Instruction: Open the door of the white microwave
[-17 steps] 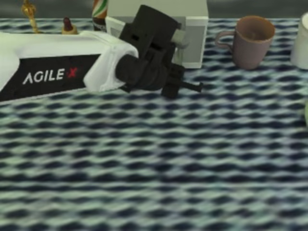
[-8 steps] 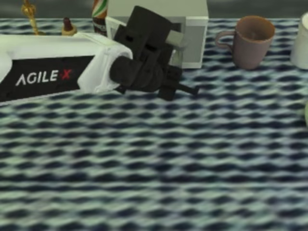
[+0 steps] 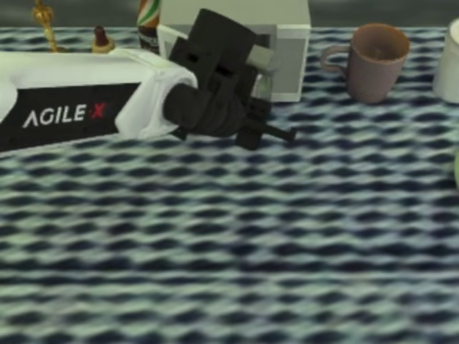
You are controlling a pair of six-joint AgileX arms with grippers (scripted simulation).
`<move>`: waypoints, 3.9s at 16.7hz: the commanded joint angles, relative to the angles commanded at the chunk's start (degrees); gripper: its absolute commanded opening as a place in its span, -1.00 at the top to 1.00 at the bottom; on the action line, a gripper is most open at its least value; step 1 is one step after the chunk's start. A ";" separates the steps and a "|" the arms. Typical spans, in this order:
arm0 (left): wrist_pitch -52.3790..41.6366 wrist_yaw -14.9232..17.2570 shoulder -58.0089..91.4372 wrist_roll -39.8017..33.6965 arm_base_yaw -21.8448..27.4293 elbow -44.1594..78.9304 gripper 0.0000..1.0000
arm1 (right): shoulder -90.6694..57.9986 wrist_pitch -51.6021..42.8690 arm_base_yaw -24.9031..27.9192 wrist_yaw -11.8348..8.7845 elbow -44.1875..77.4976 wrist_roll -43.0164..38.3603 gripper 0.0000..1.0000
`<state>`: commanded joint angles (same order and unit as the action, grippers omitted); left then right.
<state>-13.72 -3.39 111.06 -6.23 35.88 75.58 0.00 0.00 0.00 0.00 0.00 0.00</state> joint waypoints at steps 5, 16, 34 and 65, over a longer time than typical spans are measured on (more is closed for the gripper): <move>0.00 0.00 0.00 0.00 0.00 0.00 1.00 | 0.00 0.00 0.00 0.00 0.00 0.00 -1.00; -0.04 0.60 0.04 -0.18 0.43 -0.02 1.00 | 0.00 0.00 0.00 0.00 0.00 0.00 -1.00; 0.65 2.20 -1.38 2.55 -0.86 -1.94 1.00 | 0.00 0.00 0.00 0.00 0.00 0.00 -1.00; 1.14 4.56 -2.74 5.29 -1.84 -3.80 1.00 | 0.00 0.00 0.00 0.00 0.00 0.00 -1.00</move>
<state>-12.58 1.17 108.32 -0.94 34.04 71.78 0.00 0.00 0.00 0.00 0.00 0.00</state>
